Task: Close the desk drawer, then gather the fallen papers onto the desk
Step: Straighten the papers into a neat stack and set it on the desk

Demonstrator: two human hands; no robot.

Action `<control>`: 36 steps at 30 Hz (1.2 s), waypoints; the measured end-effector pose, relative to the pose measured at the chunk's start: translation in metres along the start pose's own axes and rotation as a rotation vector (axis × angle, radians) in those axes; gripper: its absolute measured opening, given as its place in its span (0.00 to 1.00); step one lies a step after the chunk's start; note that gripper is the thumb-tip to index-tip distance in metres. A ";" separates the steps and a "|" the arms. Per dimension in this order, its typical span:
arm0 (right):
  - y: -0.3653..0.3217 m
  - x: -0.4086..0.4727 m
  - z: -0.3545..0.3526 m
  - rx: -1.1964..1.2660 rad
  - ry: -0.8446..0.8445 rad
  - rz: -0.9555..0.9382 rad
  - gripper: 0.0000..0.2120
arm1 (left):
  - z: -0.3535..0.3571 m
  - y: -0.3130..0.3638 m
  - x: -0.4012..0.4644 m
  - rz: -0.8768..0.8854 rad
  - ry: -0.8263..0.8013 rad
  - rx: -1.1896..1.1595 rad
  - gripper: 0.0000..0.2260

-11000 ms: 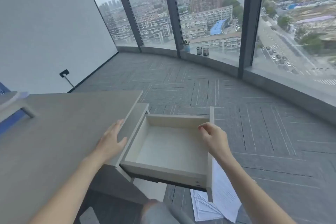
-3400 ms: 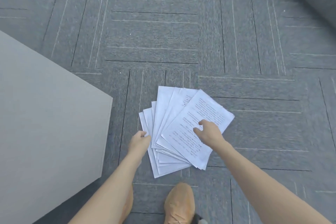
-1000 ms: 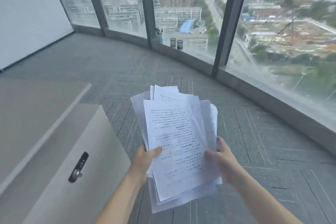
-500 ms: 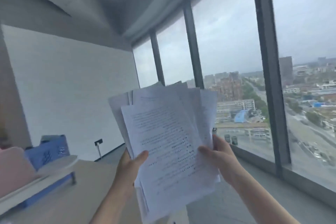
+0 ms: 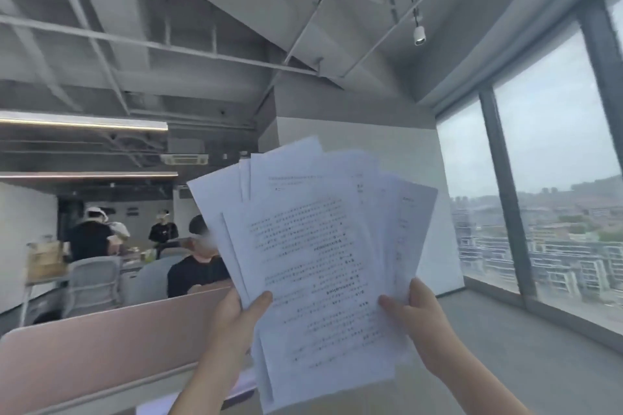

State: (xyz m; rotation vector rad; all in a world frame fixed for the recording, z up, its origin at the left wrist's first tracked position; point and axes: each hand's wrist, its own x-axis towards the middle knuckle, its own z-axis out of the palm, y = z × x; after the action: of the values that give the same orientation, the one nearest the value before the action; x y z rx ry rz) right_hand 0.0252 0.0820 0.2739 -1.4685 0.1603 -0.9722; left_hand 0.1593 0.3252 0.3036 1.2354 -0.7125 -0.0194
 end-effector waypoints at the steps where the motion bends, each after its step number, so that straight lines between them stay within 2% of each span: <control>1: 0.013 0.005 0.020 0.006 -0.023 0.014 0.16 | -0.019 -0.002 0.001 0.001 0.037 0.006 0.08; 6: 0.085 0.009 0.109 0.012 -0.124 0.096 0.16 | -0.108 -0.035 -0.007 -0.026 0.191 0.064 0.10; 10: 0.137 -0.004 0.162 0.017 -0.148 0.184 0.12 | -0.164 -0.072 -0.017 -0.092 0.270 0.114 0.12; 20: 0.240 -0.015 0.216 -0.012 -0.222 0.299 0.11 | -0.225 -0.161 -0.017 -0.233 0.363 0.169 0.13; 25: 0.252 -0.011 0.219 -0.013 -0.315 0.319 0.16 | -0.224 -0.176 -0.014 -0.265 0.370 0.165 0.11; 30: 0.250 -0.005 0.217 0.045 -0.371 0.318 0.14 | -0.212 -0.186 -0.013 -0.340 0.410 0.193 0.08; 33: 0.238 0.000 0.217 0.075 -0.425 0.285 0.13 | -0.204 -0.187 -0.014 -0.364 0.378 0.245 0.09; 36: 0.220 0.004 0.217 0.108 -0.438 0.251 0.16 | -0.198 -0.181 -0.016 -0.338 0.316 0.294 0.10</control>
State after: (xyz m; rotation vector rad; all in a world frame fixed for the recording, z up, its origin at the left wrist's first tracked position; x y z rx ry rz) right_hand 0.2647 0.2024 0.1191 -1.4854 -0.0275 -0.4357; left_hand 0.3110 0.4348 0.1109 1.5873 -0.2311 0.0024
